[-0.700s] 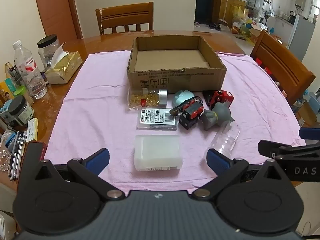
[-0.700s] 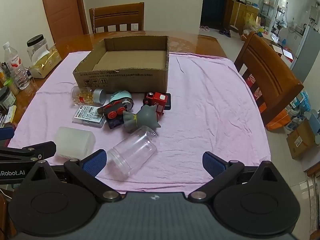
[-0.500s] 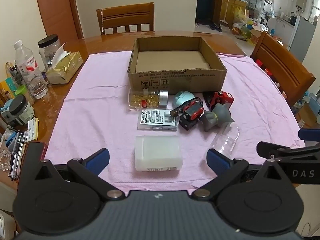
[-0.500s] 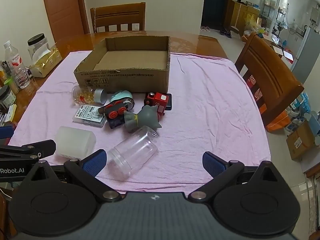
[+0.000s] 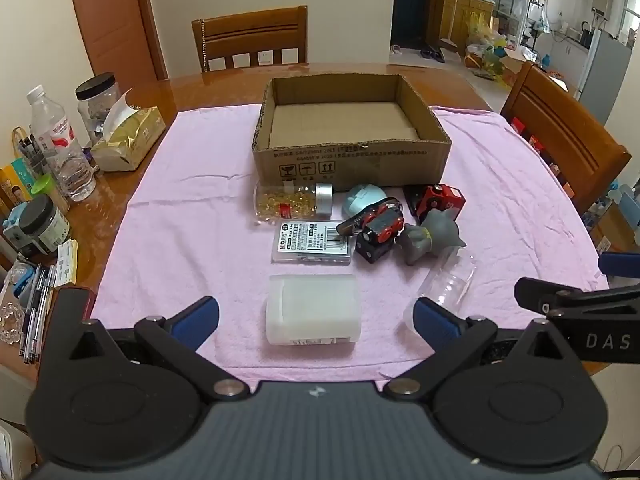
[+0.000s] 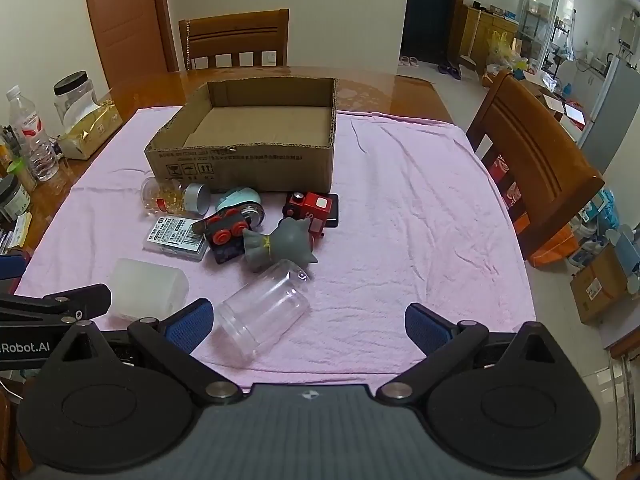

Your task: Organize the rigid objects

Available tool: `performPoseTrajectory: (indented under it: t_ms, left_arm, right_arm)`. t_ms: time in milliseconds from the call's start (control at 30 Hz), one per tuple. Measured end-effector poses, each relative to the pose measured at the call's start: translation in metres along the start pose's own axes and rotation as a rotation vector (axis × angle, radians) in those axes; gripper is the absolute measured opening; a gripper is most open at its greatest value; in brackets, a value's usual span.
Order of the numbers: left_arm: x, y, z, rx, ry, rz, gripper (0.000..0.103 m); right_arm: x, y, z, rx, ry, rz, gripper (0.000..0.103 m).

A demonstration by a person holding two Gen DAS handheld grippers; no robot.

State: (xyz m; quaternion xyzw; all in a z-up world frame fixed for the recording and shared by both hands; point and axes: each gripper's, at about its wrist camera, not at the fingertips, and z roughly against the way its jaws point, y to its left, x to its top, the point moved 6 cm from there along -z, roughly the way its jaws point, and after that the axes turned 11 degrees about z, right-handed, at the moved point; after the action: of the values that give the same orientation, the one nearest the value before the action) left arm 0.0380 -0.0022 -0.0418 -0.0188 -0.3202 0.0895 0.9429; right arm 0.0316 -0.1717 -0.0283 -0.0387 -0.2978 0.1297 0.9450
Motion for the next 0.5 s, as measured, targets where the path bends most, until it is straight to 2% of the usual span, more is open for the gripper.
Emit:
performPoseTrajectory:
  t_ms: [500]
  left_arm:
    - [0.0015, -0.0043, 0.0009, 0.006, -0.001, 0.009, 0.102]
  right_arm:
    - [0.0016, -0.0048, 0.0005, 0.004, -0.006, -0.002, 0.103]
